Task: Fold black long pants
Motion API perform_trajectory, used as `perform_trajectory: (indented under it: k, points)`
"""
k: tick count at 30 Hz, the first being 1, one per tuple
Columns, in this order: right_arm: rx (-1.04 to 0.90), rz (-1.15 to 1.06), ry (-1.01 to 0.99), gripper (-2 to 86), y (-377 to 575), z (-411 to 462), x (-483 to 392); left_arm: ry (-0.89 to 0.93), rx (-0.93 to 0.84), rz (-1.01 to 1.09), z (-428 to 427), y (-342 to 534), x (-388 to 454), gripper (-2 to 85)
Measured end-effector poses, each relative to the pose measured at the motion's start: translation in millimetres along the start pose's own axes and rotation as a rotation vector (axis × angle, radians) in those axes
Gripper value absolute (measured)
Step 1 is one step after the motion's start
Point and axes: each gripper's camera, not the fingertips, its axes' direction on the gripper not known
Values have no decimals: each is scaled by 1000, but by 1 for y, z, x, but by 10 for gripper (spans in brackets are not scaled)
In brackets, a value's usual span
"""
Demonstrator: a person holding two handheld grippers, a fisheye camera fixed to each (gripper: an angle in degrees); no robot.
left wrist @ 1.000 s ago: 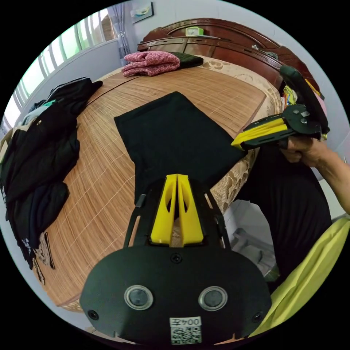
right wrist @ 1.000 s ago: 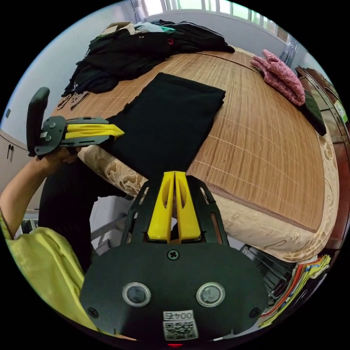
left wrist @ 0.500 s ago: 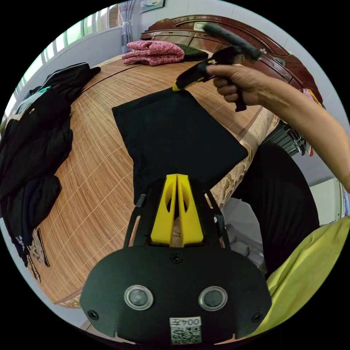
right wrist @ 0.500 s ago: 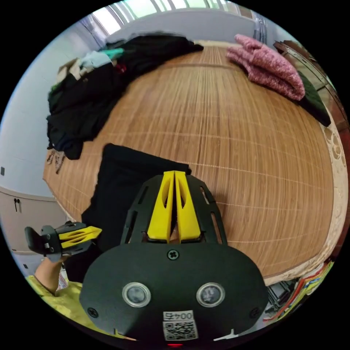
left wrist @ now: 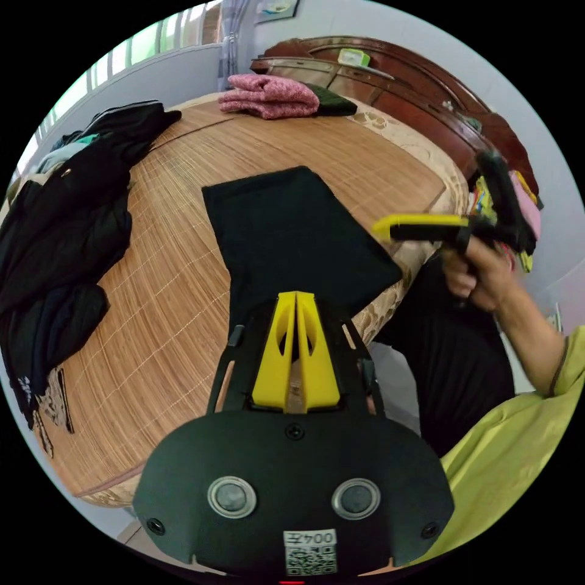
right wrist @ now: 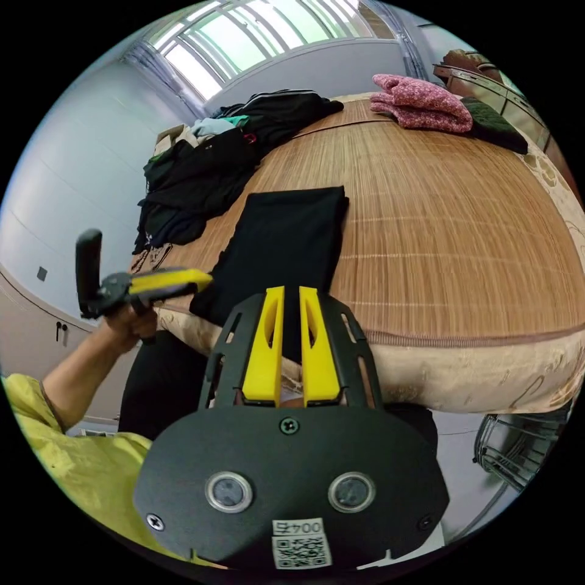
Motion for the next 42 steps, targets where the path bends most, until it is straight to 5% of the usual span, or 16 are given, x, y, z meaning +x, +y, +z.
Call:
perform_trajectory:
  k: [3,15,27,31,37,42]
  points:
    - [-15,-16,42,52,18,7,2,-99,66,-12,-19,-23,-2,1]
    - [-66,-92,61,84,62,24,-9,-299,-121,-7,51,-121,-4,1]
    - [-48,-99,73,83,110,35,-21,-203,-119,-28,44,-110,-7,1]
    - [-5,-90,85,80,129,35,-28,-57,58,-31,-17,-68,3,0]
    - [110,-71,116,58,160,22,-40,-105,114,-18,-38,58,54,0]
    - [117,141,-79,65,187,14,-24,-215,-76,-7,-8,83,65,1]
